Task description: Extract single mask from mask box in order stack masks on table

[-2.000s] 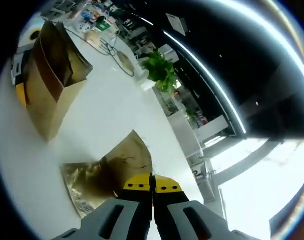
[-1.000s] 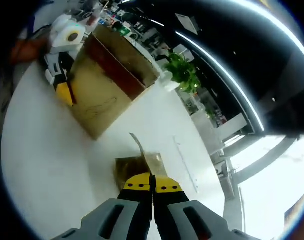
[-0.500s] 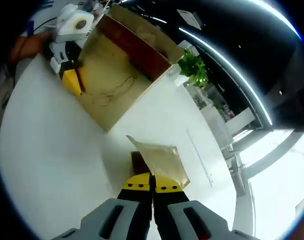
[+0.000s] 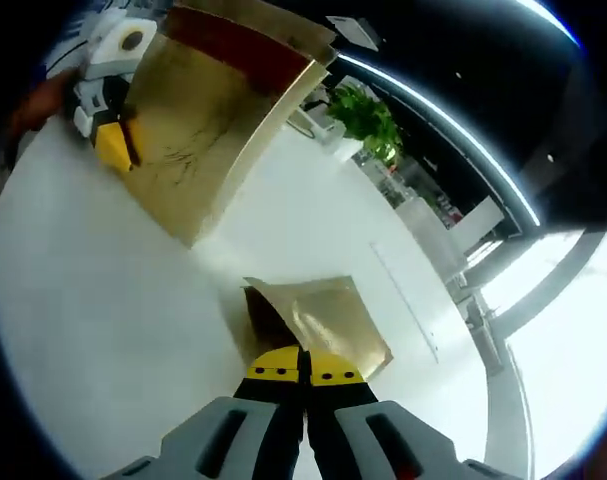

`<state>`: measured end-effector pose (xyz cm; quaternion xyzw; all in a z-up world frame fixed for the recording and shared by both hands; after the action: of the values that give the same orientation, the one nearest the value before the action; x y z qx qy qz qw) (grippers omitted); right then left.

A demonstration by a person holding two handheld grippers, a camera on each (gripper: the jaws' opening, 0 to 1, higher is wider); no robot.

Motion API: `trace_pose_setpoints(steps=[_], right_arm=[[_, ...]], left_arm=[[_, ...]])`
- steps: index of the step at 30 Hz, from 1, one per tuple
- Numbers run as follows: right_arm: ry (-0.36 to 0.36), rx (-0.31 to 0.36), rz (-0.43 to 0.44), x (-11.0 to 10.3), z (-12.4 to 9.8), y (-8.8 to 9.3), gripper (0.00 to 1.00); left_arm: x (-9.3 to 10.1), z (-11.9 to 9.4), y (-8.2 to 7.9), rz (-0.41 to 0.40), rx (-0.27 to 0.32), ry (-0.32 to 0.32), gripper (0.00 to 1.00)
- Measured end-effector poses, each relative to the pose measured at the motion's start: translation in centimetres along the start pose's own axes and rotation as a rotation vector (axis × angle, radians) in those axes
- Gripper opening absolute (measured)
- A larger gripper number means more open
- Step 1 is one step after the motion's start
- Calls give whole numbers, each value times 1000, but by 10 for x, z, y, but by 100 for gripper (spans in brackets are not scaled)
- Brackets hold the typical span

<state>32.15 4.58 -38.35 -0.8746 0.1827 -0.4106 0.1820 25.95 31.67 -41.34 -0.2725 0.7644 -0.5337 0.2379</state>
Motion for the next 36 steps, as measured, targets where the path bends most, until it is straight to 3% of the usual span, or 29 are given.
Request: trace_pose_setpoints(steps=[9,19,26,36], right_arm=[[-14,7,-66,-2,8,1,0],[-37,60,-155,-4,10,6,0],[-60,107,-180,-6,7,5,0],[-65,103,-194,-5,5,8,0]], left_arm=[[0,0,0,0,0,0,20],[0,0,0,-1,0,-1,20],[0,0,0,-1,-1,-1,20],[-1,0,1,-1,-3,-2,20]])
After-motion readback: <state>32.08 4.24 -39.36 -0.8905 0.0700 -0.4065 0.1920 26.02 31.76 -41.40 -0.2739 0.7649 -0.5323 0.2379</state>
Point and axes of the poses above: the point that each gripper's makers call its tool centre point, and the gripper's own axes: z roughly forward along the fingers, x roughly to its right, y roughly out of its underside, the point moved 9 cm from there along -z, roughly backward along the fingers, and after that the axes turned 12 degrees about -x, right-handed, at the moved point
